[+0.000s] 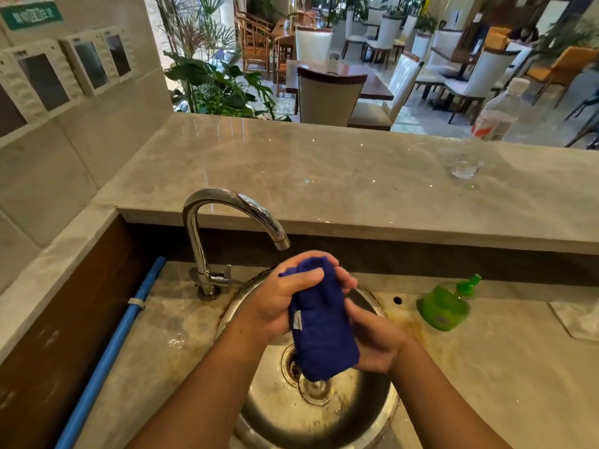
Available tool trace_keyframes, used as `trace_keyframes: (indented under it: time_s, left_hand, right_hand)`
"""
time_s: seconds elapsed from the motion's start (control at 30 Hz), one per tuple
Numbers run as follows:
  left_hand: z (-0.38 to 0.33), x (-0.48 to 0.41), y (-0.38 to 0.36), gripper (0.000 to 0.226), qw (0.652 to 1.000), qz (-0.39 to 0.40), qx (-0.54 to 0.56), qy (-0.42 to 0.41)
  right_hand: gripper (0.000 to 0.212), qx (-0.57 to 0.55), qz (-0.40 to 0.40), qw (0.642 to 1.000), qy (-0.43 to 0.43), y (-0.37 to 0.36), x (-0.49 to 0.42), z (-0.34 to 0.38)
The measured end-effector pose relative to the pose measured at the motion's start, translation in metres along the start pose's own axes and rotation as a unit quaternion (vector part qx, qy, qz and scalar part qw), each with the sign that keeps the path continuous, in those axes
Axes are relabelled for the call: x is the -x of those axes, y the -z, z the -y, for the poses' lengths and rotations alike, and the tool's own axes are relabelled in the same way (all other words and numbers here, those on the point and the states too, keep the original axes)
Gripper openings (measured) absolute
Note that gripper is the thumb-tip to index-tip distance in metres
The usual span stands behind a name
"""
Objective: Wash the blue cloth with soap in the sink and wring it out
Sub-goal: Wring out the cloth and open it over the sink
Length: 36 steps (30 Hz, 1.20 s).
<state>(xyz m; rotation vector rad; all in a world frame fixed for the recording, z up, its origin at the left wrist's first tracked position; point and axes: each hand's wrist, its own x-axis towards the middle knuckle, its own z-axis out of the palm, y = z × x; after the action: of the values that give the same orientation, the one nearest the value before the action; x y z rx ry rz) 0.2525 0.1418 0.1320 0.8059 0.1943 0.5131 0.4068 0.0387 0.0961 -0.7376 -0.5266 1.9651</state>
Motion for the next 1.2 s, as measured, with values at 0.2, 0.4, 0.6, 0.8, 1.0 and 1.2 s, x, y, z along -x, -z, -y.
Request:
trace_keyframes:
  time_s: [0.2,0.4,0.6,0.8,1.0,1.2]
  left_hand:
    - [-0.017,-0.026,-0.031,0.018,0.986,0.123,0.099,-0.048]
    - [-0.035,-0.035,-0.026,0.020,0.987,0.141,0.076,-0.012]
    - [-0.035,-0.032,-0.009,0.017,0.995,0.096,0.000,0.010]
    - [-0.011,-0.026,0.000,0.002,0.983,-0.045,-0.176,-0.012]
    - [0.017,-0.029,0.008,0.017,0.981,-0.166,-0.094,-0.010]
    - [0.020,-0.028,0.011,0.022,0.966,-0.253,-0.002,0.047]
  right_hand:
    - [0.095,-0.071,0.210,0.975,0.004,-0.010,-0.029,0.001]
    - [0.077,-0.039,0.281,0.959,0.031,-0.019,-0.048,0.004]
    - [0.053,-0.027,0.224,0.973,0.042,-0.023,-0.035,0.007]
    - [0.052,0.066,0.059,0.995,-0.035,-0.004,-0.013,0.019]
    - [0.026,0.251,-0.052,0.964,-0.072,-0.011,-0.005,0.026]
    - [0.018,0.529,-0.125,0.839,-0.019,-0.033,-0.013,0.019]
